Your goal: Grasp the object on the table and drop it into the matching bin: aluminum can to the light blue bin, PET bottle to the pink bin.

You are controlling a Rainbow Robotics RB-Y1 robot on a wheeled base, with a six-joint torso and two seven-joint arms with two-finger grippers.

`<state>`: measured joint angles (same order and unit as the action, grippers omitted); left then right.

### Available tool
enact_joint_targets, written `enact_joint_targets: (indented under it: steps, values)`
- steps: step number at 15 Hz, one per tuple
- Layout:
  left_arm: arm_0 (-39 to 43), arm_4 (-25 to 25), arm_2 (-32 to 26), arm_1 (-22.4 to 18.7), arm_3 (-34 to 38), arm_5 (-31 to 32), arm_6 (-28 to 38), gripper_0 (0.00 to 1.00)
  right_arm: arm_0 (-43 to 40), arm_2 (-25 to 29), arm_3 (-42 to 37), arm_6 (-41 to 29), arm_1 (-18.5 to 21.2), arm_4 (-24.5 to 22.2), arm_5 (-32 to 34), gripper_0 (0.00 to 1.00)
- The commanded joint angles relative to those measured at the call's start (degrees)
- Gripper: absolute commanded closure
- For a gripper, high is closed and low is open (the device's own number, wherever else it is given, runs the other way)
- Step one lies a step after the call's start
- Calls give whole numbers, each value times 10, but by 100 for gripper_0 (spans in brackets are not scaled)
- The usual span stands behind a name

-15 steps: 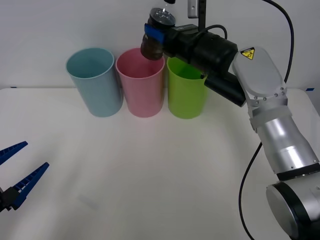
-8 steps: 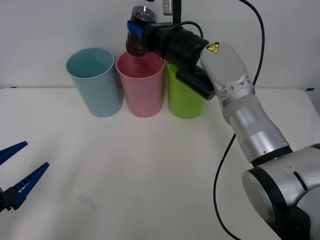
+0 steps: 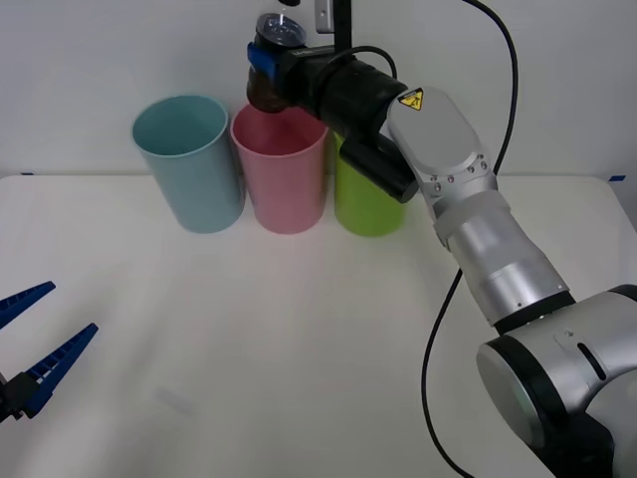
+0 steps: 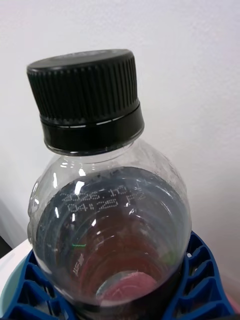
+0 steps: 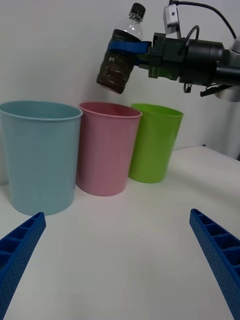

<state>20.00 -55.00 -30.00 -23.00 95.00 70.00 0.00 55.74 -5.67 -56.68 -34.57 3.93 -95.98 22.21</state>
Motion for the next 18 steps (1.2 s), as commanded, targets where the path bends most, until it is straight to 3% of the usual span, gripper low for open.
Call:
enact_joint_targets:
  steps: [1,7,13,18]
  values:
    - [0,0,0,0,0,0,0,0,0,2,0,4,4,0,0,0]
    - [0,0,0,0,0,0,0,0,-19,5,-25,19,27,27,47,0]
    - [0,0,0,0,0,0,0,0,-147,2,-200,9,75,30,101,0]
    - [0,0,0,0,0,0,0,0,-270,2,-341,6,132,61,136,0]
